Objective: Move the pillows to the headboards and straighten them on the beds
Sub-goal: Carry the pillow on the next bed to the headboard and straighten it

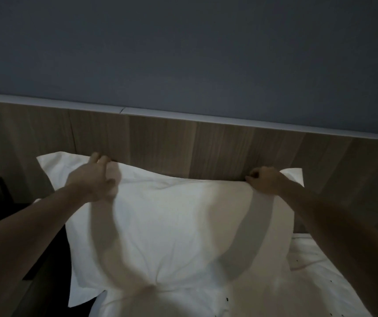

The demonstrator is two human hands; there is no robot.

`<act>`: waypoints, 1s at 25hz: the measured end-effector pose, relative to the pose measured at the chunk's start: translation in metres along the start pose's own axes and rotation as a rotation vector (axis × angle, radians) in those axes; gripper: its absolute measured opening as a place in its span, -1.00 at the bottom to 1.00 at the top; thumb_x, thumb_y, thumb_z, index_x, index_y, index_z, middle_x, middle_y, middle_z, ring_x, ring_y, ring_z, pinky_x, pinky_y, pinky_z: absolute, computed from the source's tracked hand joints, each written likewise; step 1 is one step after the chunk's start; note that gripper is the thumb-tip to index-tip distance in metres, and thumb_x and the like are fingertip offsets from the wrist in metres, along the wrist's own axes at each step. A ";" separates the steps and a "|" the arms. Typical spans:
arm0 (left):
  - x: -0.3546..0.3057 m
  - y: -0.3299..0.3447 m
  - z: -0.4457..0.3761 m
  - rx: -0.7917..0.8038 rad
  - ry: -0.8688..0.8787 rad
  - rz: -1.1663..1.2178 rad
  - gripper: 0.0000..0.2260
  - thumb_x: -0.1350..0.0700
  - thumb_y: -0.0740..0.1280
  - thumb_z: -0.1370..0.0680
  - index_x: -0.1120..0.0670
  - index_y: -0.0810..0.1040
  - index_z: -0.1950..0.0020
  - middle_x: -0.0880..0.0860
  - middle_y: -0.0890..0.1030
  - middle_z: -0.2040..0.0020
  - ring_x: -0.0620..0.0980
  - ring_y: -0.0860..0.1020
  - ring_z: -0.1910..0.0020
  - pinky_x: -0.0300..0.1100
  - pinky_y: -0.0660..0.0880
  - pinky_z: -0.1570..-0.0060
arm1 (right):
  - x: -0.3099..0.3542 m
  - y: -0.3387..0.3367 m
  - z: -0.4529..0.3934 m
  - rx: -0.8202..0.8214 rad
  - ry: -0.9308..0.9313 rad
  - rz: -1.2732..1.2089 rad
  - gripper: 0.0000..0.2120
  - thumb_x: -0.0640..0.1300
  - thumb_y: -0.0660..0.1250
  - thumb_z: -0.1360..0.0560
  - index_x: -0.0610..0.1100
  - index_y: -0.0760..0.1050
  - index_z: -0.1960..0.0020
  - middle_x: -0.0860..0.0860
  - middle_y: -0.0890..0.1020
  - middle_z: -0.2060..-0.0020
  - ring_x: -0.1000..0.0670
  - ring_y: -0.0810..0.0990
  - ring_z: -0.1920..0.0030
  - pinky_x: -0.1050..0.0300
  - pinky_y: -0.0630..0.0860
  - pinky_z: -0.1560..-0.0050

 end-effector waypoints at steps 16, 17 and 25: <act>-0.005 -0.020 -0.006 -0.168 -0.088 0.047 -0.82 0.03 0.23 -0.61 -0.03 0.56 -0.16 0.09 0.64 0.11 0.19 0.59 0.12 -0.05 0.46 0.15 | -0.003 -0.031 -0.004 -0.350 -0.055 -0.073 -0.90 0.05 0.45 -0.52 0.14 0.76 0.06 0.12 0.76 0.01 -0.09 0.62 -0.15 -0.03 0.30 -0.22; -0.004 -0.022 -0.006 -0.258 -0.110 0.107 -0.85 0.03 0.22 -0.63 0.01 0.51 -0.14 0.08 0.61 0.17 0.18 0.57 0.18 -0.02 0.48 0.19 | 0.002 -0.030 -0.003 -0.493 -0.066 -0.029 -0.88 0.05 0.44 -0.53 0.12 0.76 0.02 0.10 0.75 0.01 -0.14 0.59 -0.14 -0.03 0.26 -0.17; 0.011 -0.022 -0.026 -0.281 -0.228 0.110 -0.83 0.07 0.26 -0.60 0.05 0.56 -0.15 0.21 0.68 0.06 0.29 0.64 0.05 0.00 0.48 0.17 | 0.019 0.007 -0.011 -0.612 -0.049 -0.370 -0.86 -0.13 0.43 -0.54 -0.07 0.75 -0.02 -0.09 0.73 0.01 -0.19 0.65 -0.03 -0.03 0.51 -0.12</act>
Point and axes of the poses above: each hand's wrist, its own z-axis away from the middle knuckle, its own y-axis out of the palm, x = y × z, the point moved 2 cm from there along -z, towards the middle knuckle
